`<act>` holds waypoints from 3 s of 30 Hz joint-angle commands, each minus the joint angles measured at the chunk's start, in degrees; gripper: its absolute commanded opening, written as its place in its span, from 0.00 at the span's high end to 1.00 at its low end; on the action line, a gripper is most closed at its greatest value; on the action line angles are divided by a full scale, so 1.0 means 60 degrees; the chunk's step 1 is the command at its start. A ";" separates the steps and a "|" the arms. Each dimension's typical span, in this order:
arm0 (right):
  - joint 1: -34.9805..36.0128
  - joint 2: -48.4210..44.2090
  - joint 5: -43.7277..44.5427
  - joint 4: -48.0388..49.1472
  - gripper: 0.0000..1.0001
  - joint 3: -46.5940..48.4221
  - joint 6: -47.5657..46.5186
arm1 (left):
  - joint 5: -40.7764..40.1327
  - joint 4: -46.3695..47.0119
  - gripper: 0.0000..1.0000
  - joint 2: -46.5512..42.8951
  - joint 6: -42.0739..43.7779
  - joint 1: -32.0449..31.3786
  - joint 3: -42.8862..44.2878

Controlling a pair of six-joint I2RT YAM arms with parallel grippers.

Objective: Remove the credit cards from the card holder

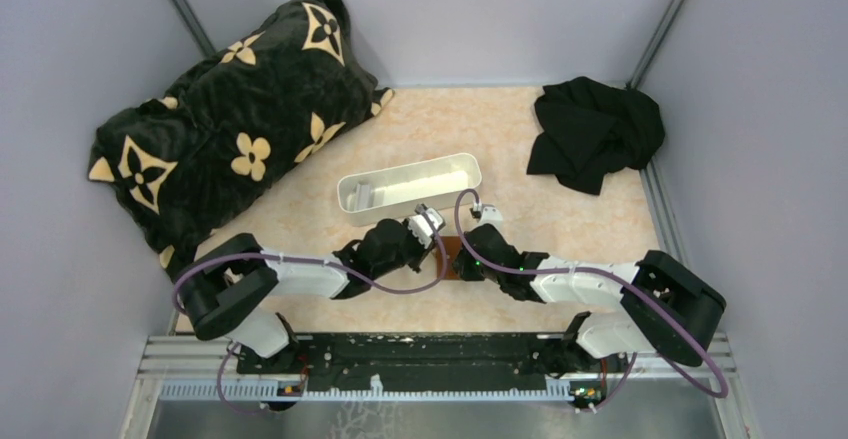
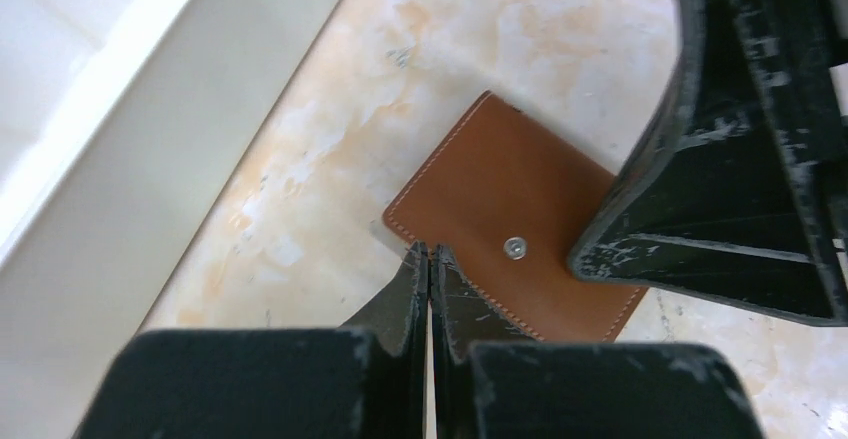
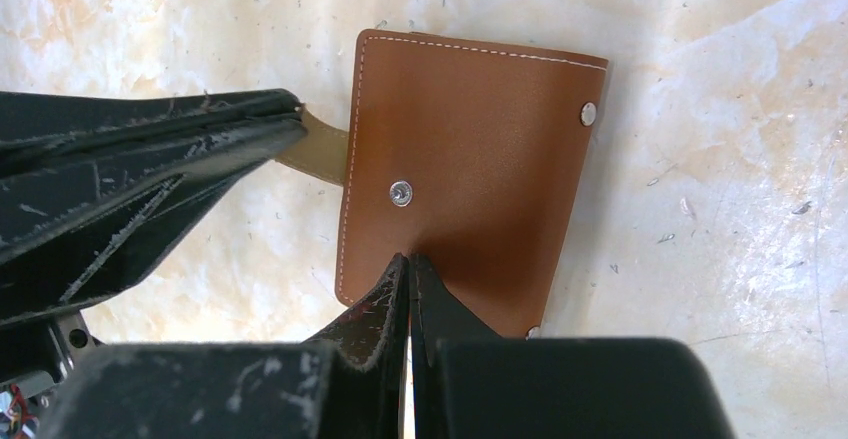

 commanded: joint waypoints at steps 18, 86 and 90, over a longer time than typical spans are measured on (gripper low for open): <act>0.0344 0.0784 0.1061 -0.2728 0.46 0.2378 -0.1140 | -0.1587 -0.2092 0.44 -0.0392 -0.2083 -0.0043 -0.0642; 0.3063 0.2742 0.4732 -0.3986 0.51 0.3381 -0.2165 | -0.6042 -0.4291 0.01 -0.7467 -0.6390 -0.0018 -0.2807; 0.3453 0.3409 0.5558 -0.5106 0.52 0.4177 -0.2061 | -0.6052 -0.4233 0.01 -0.7462 -0.6322 -0.0014 -0.2806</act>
